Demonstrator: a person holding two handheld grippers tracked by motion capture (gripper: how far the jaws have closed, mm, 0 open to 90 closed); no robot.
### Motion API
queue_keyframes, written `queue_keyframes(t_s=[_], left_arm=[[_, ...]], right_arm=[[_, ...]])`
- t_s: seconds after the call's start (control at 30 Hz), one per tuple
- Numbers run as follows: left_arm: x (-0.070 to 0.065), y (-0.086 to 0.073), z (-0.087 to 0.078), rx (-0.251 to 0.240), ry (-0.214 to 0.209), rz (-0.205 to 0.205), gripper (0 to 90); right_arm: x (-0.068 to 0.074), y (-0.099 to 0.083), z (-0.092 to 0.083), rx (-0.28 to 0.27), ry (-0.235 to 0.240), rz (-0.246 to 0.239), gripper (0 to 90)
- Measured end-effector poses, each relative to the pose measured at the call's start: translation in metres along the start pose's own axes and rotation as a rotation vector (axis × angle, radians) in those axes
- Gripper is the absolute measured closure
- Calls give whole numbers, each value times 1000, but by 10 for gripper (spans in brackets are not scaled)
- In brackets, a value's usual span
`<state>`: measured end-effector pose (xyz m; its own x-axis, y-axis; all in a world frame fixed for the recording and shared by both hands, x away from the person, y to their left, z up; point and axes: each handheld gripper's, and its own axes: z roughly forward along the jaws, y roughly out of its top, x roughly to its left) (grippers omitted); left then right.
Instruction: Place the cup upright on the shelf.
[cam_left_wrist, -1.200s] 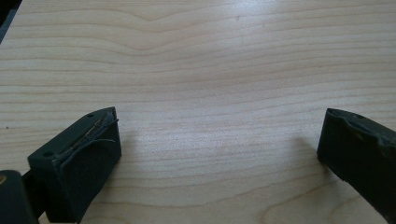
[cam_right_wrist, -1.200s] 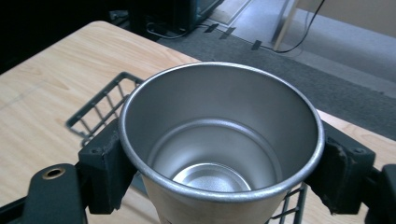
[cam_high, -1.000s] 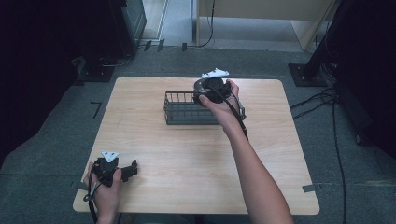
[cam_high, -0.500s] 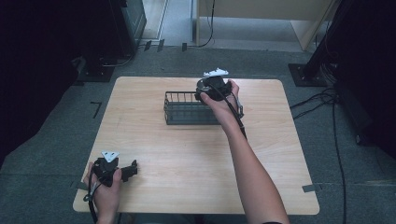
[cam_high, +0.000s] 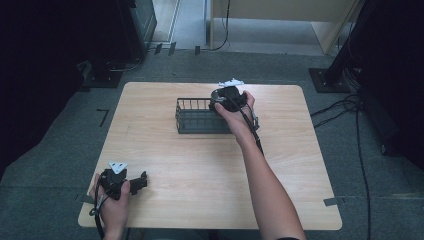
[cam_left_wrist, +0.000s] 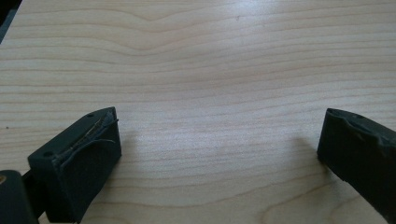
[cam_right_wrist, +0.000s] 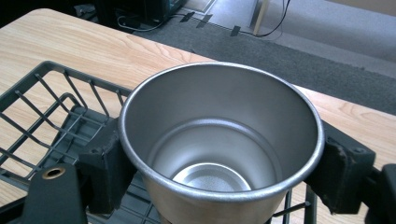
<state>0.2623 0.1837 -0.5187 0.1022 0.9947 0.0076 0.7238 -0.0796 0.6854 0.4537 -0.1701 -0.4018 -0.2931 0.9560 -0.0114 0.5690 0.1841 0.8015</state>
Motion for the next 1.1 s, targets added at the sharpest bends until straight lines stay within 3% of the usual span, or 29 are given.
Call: queue_keyframes(t_s=[0.77,1.0,1.1], left_arm=[[0,0,0,0,-3,4,0],[0,0,0,0,-3,4,0],[0,0,0,0,-3,4,0]], right_arm=[[-3,-21,10,11,7,-3,186],[-7,-22,7,40,26,30,183],[-8,-25,5,51,30,19,174]])
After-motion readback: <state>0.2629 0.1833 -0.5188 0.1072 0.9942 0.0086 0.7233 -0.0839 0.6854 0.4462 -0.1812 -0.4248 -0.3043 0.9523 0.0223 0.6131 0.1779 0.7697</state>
